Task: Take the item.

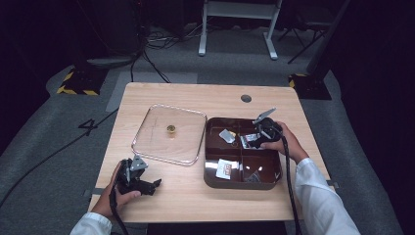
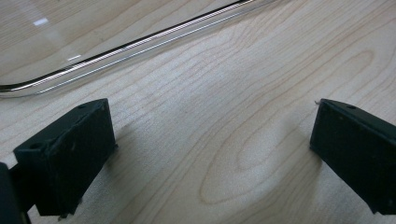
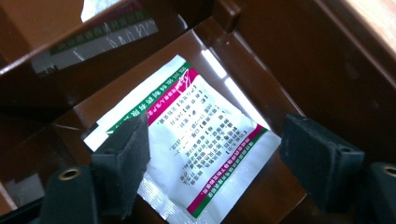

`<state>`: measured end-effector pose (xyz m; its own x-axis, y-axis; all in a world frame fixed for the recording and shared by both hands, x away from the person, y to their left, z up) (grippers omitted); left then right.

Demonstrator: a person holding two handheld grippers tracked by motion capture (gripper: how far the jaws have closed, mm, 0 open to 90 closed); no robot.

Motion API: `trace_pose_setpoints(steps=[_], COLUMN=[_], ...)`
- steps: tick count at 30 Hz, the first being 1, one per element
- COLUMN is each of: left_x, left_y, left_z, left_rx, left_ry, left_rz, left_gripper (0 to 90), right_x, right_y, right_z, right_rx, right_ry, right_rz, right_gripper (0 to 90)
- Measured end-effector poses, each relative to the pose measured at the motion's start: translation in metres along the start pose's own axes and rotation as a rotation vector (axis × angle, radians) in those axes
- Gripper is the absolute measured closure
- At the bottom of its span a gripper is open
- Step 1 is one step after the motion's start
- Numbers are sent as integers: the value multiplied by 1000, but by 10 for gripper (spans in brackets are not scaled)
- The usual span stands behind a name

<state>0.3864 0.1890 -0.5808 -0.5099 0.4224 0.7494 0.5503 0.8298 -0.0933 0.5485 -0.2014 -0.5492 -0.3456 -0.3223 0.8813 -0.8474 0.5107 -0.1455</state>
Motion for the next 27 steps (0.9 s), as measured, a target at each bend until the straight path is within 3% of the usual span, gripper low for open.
trace_pose_setpoints(steps=[7, 11, 13, 14, 15, 17, 20, 24, 27], left_x=[0, 0, 0, 0, 0, 0, 0, 0, 0], left_y=[0, 0, 0, 0, 0, 0, 0, 0, 0], left_z=[0, 0, 0, 0, 0, 0, 0, 0, 0], left_rx=[0, 0, -2, -1, -1, -1, -1, -3, -3], left_ry=[0, 0, 0, 0, 0, 0, 0, -1, -1], left_rz=[1, 1, -1, -1, 0, 1, 0, 1, 1], left_gripper=[1, 1, 1, 1, 1, 1, 1, 1, 1], right_x=[-1, -1, -1, -2, -2, -4, -6, -7, -5], right_y=[2, 9, 9, 10, 10, 10, 8, 8, 11], right_z=[-1, -3, -3, -2, -2, -1, 0, 0, -1], right_rx=[56, 105, 102, 74, 74, 10, -4, -18, 7], right_ry=[32, 28, 31, 46, 46, 69, 86, 95, 81], right_rz=[9, -14, -16, -49, -49, -103, -101, -133, -146], right_gripper=[247, 400, 408, 407, 407, 351, 330, 344, 425])
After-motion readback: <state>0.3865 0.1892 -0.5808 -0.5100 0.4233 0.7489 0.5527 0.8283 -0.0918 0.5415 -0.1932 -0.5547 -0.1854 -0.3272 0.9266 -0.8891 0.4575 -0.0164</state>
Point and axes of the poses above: each handheld gripper's, and its own axes: x roughly backward along the jaws, z roughly out of its underside, y roughly to its left, the point moved 10 cm from there along -x, roughly forward along the jaws, and after that the axes turned 7 degrees about x, right-handed, at the moved point
